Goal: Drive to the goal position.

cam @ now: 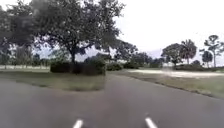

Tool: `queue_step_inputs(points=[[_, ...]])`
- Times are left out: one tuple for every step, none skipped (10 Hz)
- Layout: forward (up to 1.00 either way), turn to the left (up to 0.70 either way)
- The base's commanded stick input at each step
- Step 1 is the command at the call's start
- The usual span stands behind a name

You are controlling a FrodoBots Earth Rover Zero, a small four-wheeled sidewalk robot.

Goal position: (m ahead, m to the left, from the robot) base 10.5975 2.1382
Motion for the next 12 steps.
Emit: queue_step_inputs(points=[[0.84,0.03],[0.84,0.03],[0.84,0.03],[0.84,0.03],[0.84,0.03],[0.84,0.03],[0.84,0.03],[0.84,0.01],[0.84,-0.18],[0.84,-0.25],[0.84,-0.11],[0.84,0.03]])
